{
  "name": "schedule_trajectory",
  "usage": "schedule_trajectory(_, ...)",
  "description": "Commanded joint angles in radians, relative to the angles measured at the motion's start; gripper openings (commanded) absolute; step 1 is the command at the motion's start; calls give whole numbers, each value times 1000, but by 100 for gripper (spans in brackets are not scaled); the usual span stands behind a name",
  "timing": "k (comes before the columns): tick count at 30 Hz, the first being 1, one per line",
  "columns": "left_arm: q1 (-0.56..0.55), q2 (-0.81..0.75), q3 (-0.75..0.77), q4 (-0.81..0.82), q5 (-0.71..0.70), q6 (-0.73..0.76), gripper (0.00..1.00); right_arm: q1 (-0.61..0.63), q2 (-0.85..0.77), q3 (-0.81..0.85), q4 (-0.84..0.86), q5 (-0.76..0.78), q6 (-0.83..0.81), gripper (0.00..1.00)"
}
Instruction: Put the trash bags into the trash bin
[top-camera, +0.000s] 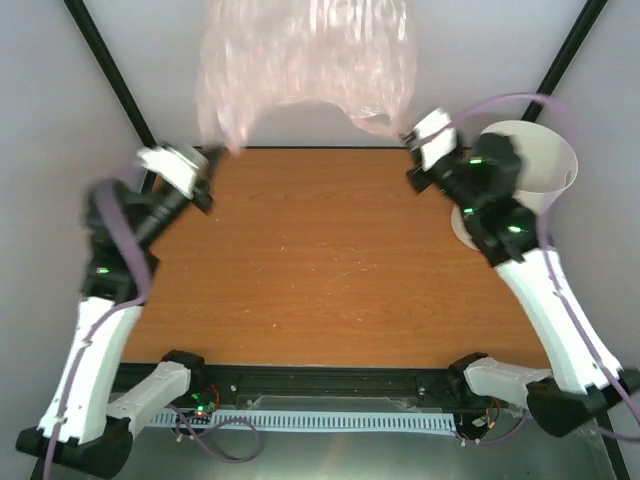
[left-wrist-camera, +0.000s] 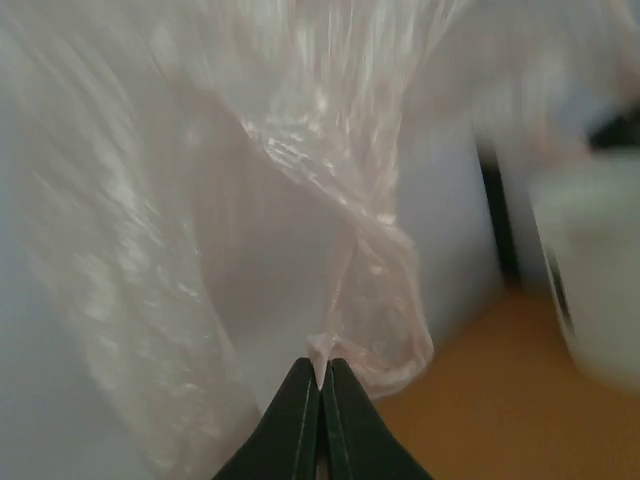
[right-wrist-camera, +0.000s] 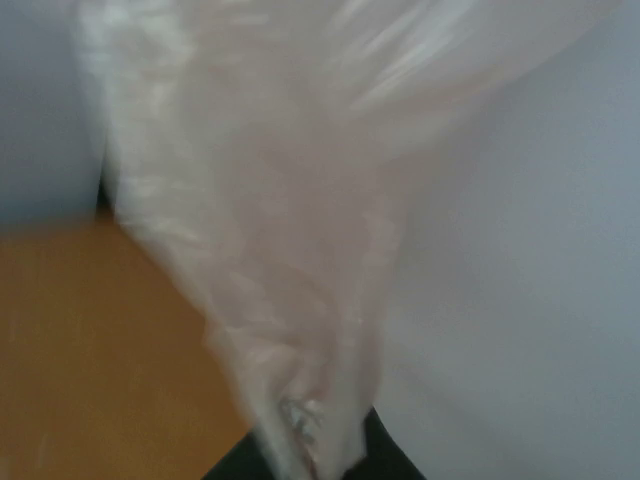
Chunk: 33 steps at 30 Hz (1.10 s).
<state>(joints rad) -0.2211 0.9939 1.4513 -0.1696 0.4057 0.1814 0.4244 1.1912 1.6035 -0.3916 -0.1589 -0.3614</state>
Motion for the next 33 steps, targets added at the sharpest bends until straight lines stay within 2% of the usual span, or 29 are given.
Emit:
schedule_trajectory(1,-7,-29,-601,-279,48,239,1,12,201,-504,-273,122,-237,3)
schedule_trajectory(4,-13,-155,-617,-438,136,237,1,14,115,-558,-458,-96,-210,3)
schedule_trajectory(7,-24,-252,-540,-452,136,194,1,26,-52,-515,-498,-297,-174,3)
schedule_trajectory(10,-24,-224,-473,-464,116,150,1,48,-164,-496,-408,-315,-99,3)
schedule_trajectory(13,-25,-185,-462,-460,109,110,1,50,-143,-469,-396,-291,-69,3)
schedule_trajectory(16,-24,-160,-465,-433,110,68,1,50,-68,-415,-432,-260,-28,18)
schedule_trajectory(19,-24,-124,-429,-416,102,18,1,48,-34,-329,-456,-247,13,44)
schedule_trajectory(23,-20,-75,-397,-369,42,-58,1,45,-25,-204,-457,-196,67,74)
schedule_trajectory(29,65,-19,-384,-320,-3,-211,1,12,4,-57,-535,-232,56,87)
schedule_trajectory(33,83,1,-378,-292,-13,-249,1,-53,25,-21,-564,-226,52,91)
